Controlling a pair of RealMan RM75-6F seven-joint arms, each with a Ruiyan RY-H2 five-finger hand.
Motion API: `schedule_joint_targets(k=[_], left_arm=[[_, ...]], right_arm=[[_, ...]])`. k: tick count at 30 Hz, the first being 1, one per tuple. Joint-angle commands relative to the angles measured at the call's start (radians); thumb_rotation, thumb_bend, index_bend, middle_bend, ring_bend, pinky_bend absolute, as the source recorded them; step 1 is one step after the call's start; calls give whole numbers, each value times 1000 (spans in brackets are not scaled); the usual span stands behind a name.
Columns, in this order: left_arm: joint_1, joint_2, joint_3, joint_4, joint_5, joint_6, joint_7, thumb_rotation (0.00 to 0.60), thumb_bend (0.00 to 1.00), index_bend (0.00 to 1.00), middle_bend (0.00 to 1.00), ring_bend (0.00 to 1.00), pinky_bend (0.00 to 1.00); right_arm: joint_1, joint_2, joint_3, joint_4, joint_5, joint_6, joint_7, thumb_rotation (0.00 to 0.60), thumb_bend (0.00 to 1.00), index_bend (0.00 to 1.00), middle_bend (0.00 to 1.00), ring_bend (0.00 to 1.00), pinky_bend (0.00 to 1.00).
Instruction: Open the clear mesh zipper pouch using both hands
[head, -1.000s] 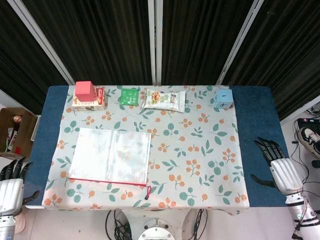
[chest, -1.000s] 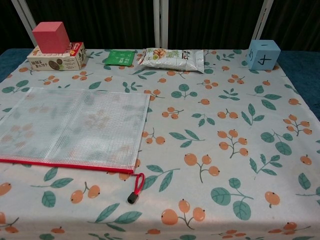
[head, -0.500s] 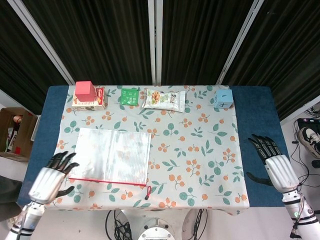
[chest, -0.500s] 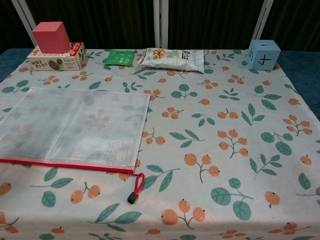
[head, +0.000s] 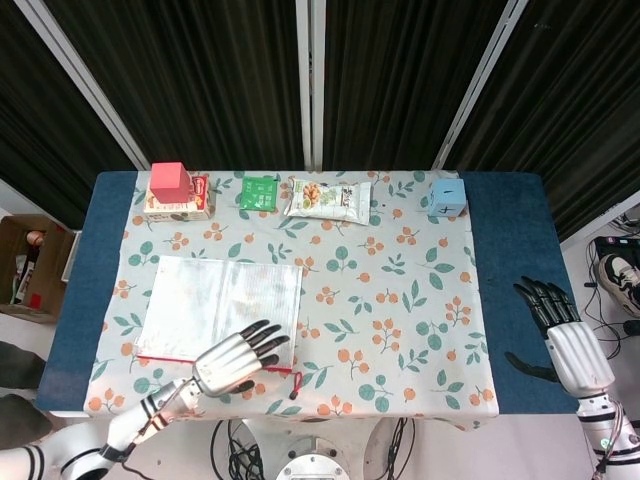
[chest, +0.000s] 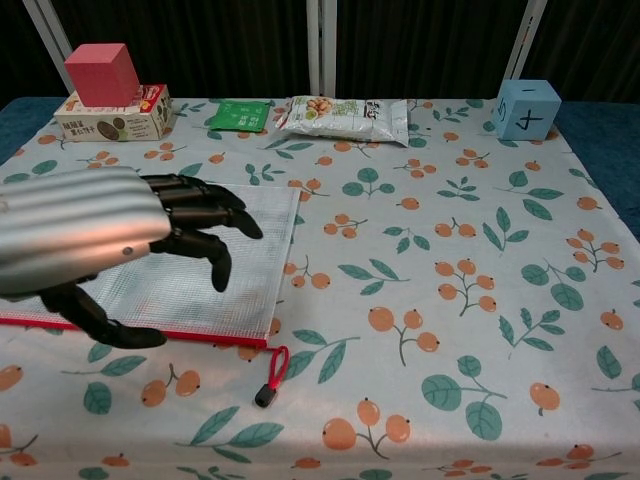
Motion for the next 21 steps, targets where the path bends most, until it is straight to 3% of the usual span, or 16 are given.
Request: schedule_joint_targets(k=[1,7,21], left_arm=[[-59,-69,-15,45,-18,-71,45,600,164,393,142,91,147],[-109,-138,-33,78,-106,-160,102,600,164,396,142,91,147],[-180,-197,-37,52,-239,-253,207,600,164,470,142,91,147]], right_arm=[[-2,-4,-3,5,5,-5,2,600,81,0,0,0,0],[-8,-8,-4,13,11,-3,9,600,81,0,0,0,0],[-17,-11,-1,40,19,8,41,600,81,0,0,0,0]])
